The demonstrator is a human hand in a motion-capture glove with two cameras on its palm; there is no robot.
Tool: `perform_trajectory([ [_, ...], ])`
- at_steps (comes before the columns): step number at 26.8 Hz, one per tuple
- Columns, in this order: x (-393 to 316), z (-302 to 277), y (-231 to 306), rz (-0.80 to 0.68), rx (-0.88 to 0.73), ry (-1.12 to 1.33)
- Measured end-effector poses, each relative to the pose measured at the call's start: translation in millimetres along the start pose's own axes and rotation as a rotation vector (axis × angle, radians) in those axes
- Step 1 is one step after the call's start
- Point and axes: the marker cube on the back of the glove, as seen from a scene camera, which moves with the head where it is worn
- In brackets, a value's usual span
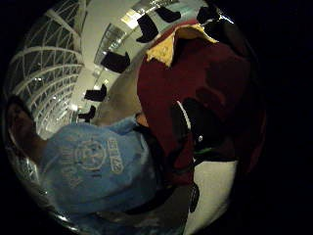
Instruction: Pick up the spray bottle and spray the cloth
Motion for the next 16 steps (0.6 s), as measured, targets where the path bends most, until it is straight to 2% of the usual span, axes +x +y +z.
perform_trajectory([
  [4, 16.4, -19.7, -7.0, 0.12, 0.139, -0.148],
  [11, 68.0, -38.3, -36.4, 0.358, 0.328, -0.543],
  [16, 99.6, -32.8, -59.5, 0.462, 0.37, -0.591],
])
